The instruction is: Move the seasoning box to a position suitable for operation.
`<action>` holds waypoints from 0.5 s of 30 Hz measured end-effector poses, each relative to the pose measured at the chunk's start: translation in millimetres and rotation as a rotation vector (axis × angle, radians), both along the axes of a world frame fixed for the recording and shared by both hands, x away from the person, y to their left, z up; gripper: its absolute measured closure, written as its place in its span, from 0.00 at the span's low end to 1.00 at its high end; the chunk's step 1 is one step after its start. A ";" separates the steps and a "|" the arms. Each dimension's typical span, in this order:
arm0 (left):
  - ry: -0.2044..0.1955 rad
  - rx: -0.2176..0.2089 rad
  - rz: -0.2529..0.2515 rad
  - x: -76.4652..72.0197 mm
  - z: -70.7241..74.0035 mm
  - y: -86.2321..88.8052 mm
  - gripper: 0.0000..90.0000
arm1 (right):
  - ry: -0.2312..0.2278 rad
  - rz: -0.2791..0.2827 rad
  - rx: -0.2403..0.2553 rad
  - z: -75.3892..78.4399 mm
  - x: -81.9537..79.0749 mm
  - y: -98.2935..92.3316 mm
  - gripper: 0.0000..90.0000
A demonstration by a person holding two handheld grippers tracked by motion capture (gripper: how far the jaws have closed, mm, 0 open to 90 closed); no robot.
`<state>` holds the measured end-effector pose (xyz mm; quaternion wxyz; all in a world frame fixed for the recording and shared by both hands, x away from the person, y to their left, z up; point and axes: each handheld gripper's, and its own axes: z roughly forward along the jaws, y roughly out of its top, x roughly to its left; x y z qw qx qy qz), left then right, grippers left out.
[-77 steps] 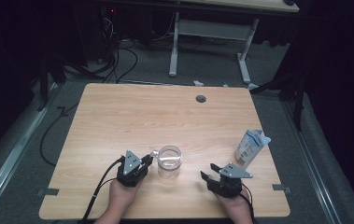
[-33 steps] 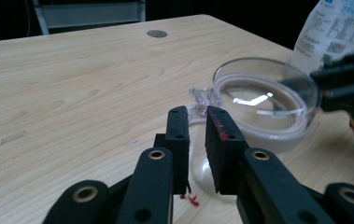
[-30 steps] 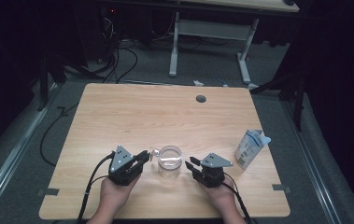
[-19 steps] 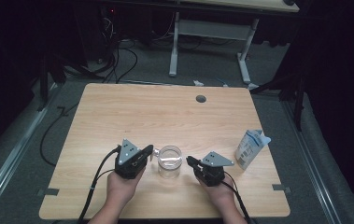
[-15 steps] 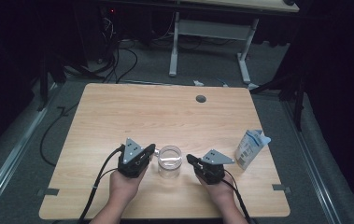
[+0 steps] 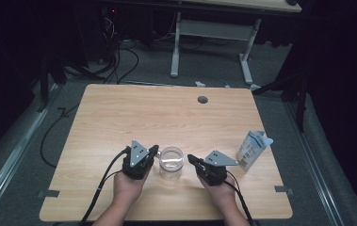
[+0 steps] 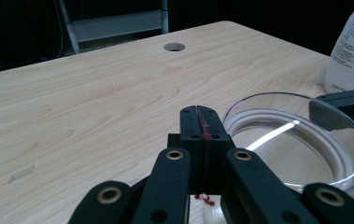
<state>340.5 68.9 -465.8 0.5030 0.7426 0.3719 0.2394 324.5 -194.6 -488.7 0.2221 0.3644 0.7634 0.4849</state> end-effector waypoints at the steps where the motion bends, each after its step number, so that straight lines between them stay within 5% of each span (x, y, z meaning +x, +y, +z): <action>1: 0.000 0.000 0.000 0.0 0.0 0.0 1.00 | 0.000 0.000 0.000 0.0 0.0 0.0 1.00; 15: 0.014 -0.026 -0.001 1.9 -3.0 4.7 1.00 | -0.022 0.021 0.004 4.3 -5.5 4.8 1.00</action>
